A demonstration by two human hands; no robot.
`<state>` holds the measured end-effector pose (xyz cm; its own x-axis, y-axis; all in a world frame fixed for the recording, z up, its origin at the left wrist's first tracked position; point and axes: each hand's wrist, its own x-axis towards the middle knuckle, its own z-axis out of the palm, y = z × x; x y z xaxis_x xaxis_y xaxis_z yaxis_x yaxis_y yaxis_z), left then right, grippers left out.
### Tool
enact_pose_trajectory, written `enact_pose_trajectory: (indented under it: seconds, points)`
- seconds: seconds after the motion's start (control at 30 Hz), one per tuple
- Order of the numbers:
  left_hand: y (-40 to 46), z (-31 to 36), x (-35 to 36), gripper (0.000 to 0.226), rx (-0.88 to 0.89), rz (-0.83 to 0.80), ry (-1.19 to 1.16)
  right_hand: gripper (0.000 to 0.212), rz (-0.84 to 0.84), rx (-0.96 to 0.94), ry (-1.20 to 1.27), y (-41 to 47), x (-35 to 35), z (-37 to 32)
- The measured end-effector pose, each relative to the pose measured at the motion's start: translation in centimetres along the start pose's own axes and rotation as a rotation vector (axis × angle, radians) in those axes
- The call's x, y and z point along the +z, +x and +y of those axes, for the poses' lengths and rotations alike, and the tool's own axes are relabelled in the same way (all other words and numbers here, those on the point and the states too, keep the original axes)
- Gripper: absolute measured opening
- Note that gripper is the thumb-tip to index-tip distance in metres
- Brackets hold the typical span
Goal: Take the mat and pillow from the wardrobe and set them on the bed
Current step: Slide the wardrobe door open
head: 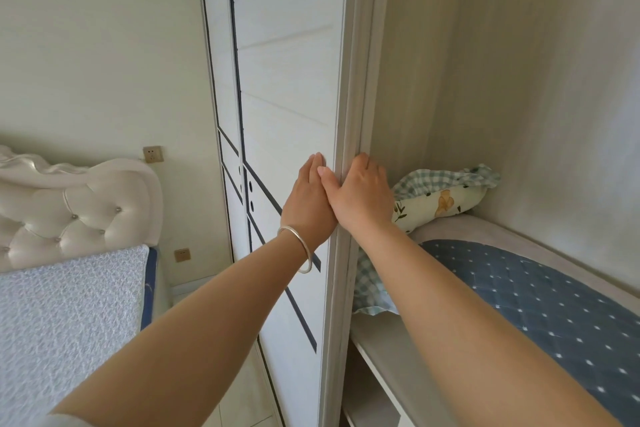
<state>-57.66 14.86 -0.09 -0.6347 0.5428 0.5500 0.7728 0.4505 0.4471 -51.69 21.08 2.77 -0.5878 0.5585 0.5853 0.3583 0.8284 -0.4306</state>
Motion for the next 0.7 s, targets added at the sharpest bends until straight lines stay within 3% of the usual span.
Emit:
enact_pose_trajectory:
  seconds: [0.1, 0.17, 0.23, 0.37, 0.7]
  points:
    - [-1.6, 1.4, 0.1, 0.065, -0.011, 0.206, -0.195, 0.059, 0.006, -0.003, 0.051, -0.3, -0.5, 0.5]
    - [-2.7, 2.7, 0.7, 0.067, 0.115, 0.43, -0.218, 0.052, 0.068, -0.025, 0.116, -0.9, -1.5, 1.3]
    - [-3.3, 4.2, 1.6, 0.066, 0.268, 0.548, -0.205, 0.038, 0.148, -0.067, 0.21, -1.8, -3.0, 2.5]
    - [-3.1, 8.2, 3.9, 0.052, 0.441, 0.459, -0.257, 0.014, 0.222, -0.047, 0.227, -3.0, -5.9, 6.4]
    - [-4.5, 17.2, 16.4, 0.046, 0.561, 0.077, -0.403, 0.023, 0.181, 0.298, -0.032, -6.1, -9.1, 22.3]
